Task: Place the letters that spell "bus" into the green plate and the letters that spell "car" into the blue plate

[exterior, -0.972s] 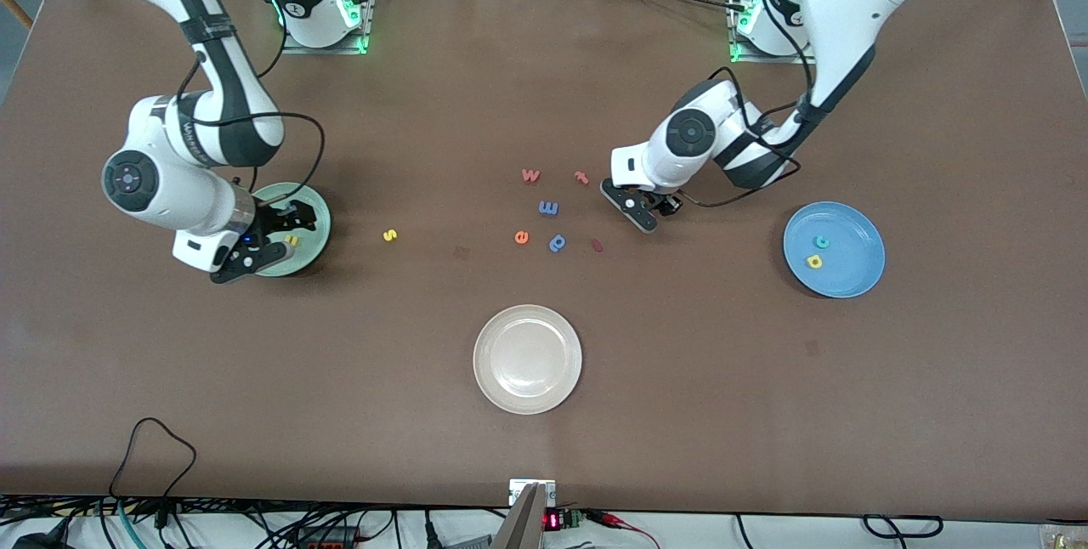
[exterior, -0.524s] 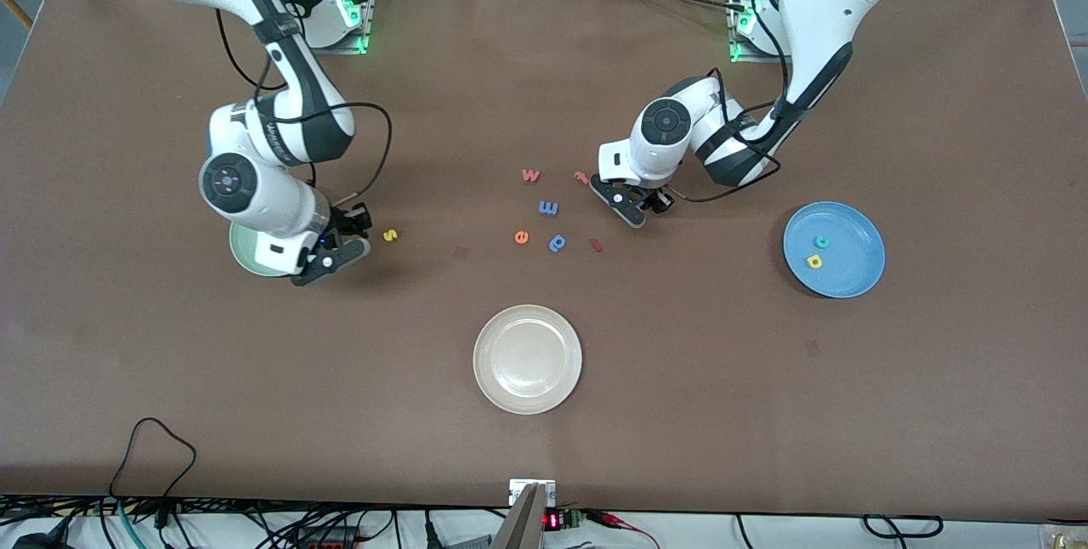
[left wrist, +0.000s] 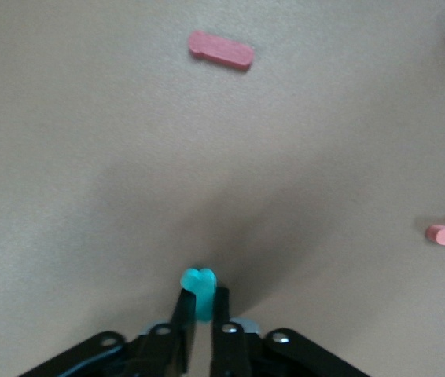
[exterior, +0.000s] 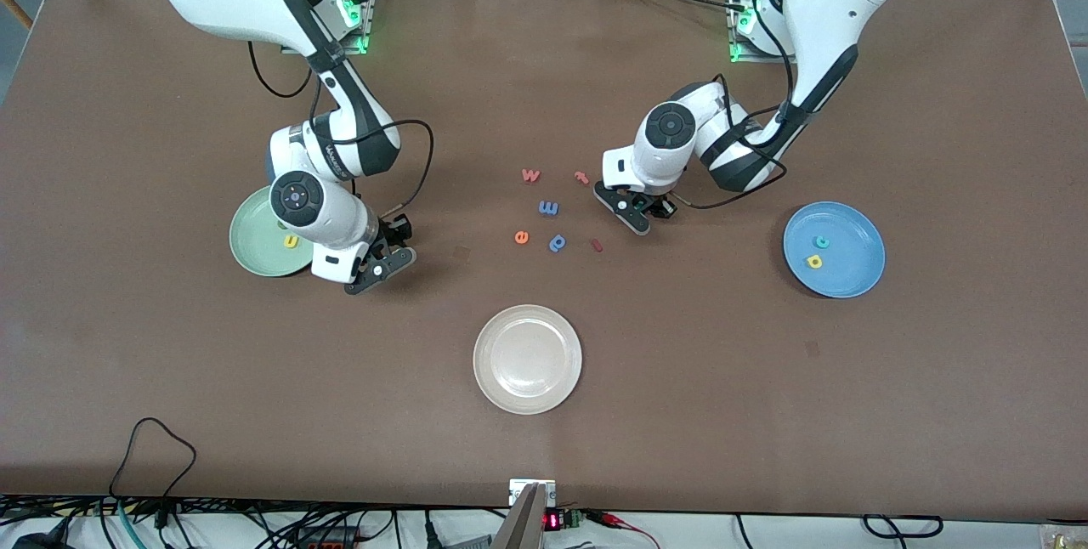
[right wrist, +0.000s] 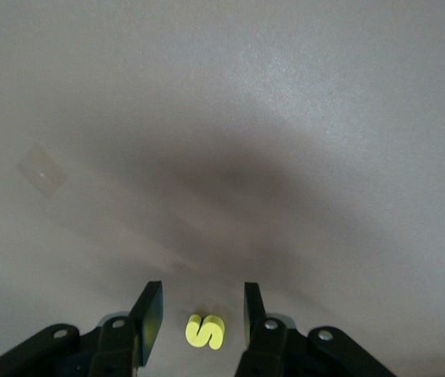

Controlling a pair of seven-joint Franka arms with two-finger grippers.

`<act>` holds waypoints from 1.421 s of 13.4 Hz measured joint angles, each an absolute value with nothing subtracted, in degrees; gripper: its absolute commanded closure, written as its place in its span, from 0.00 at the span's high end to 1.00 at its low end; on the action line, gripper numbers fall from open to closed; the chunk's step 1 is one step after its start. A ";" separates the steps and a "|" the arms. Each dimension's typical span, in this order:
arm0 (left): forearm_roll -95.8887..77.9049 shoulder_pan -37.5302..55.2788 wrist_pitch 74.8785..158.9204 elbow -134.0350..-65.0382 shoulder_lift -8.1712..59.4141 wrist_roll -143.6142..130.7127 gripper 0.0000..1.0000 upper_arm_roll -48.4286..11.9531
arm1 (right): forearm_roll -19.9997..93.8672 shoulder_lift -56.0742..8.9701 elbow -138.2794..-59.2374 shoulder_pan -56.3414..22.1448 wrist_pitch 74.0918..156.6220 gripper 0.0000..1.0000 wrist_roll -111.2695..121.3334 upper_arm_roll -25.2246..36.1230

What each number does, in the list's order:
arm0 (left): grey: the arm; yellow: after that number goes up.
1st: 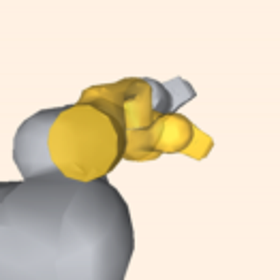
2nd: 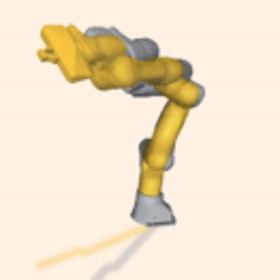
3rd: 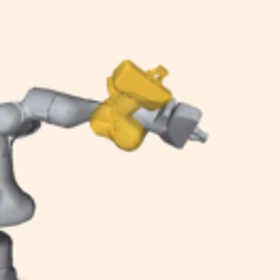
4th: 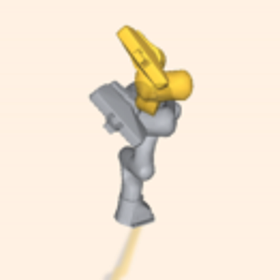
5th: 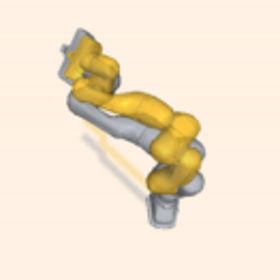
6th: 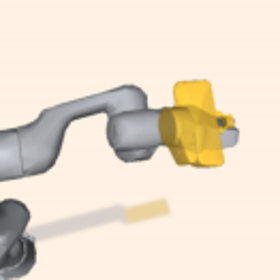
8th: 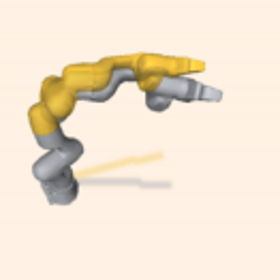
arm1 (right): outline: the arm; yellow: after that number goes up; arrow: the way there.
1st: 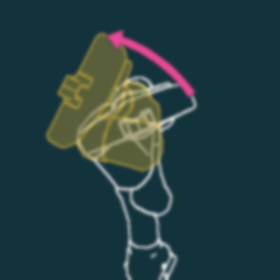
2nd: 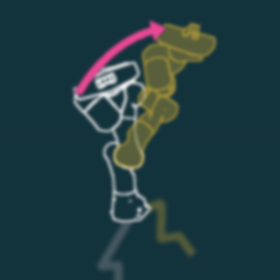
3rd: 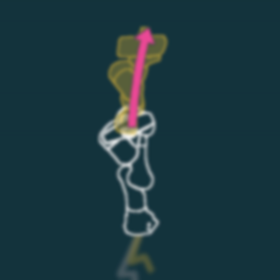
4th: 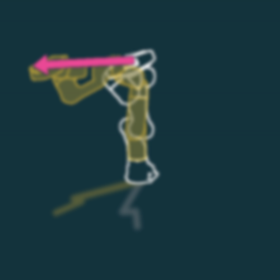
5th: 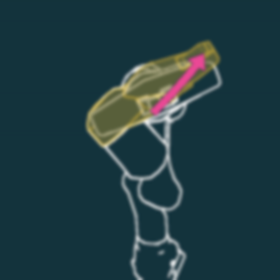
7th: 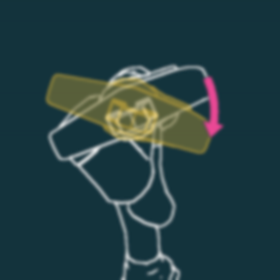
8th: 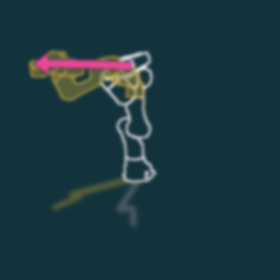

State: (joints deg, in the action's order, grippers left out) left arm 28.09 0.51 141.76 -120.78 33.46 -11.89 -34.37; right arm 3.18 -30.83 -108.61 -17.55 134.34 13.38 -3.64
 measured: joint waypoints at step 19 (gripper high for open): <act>28.21 -33.67 110.02 -104.82 34.28 12.50 0.14 -34.32 | 0.87 -31.68 -112.39 -18.26 135.31 0.50 13.38 -3.23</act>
